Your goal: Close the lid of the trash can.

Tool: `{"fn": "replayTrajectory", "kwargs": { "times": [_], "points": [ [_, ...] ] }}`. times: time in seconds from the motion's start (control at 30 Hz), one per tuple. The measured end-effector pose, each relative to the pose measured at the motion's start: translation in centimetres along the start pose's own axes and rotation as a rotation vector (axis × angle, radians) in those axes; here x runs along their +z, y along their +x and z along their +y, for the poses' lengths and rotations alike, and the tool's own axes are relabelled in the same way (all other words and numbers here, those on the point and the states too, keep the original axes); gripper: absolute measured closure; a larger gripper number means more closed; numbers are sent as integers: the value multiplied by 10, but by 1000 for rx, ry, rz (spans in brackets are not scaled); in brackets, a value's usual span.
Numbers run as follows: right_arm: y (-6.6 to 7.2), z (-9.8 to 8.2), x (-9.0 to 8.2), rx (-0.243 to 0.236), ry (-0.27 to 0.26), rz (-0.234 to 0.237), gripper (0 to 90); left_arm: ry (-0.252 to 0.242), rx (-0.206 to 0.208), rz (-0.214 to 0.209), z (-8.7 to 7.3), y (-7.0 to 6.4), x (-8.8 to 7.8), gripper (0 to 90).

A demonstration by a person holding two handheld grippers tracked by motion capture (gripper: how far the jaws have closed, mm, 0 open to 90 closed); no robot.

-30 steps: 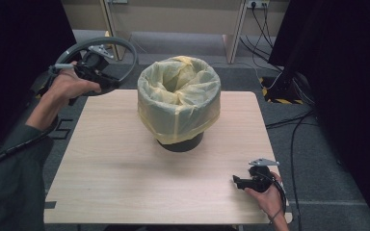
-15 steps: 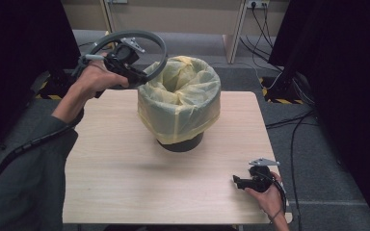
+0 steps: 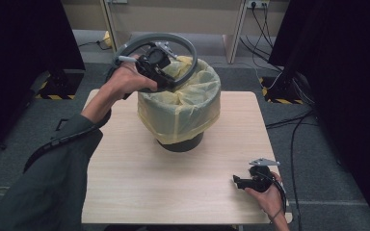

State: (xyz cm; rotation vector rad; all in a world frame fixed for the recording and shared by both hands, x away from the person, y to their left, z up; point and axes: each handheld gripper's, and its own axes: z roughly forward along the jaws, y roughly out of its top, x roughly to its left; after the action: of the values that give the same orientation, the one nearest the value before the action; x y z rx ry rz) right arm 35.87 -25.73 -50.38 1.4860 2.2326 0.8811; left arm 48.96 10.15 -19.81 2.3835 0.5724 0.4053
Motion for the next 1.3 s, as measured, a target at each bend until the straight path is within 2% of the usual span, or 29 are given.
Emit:
{"fn": "replayTrajectory", "kwargs": {
  "times": [0.3, 0.53, 0.8, 1.3],
  "points": [
    [0, 0, 0, 2, -1, -2, 180, 13, 36, -66, 16, -25, 20, 782],
    [-1, 0, 0, -1, -3, -1, 180, 39, 66, -99, 18, -39, 33, 781],
    [-1, 0, 0, -1, -3, -5, 178, 58, 71, -121, 18, -47, 40, 779],
    [0, 0, 1, 2, -4, -6, 176, 76, 50, -142, 9, -48, 43, 773]
  ]
}}
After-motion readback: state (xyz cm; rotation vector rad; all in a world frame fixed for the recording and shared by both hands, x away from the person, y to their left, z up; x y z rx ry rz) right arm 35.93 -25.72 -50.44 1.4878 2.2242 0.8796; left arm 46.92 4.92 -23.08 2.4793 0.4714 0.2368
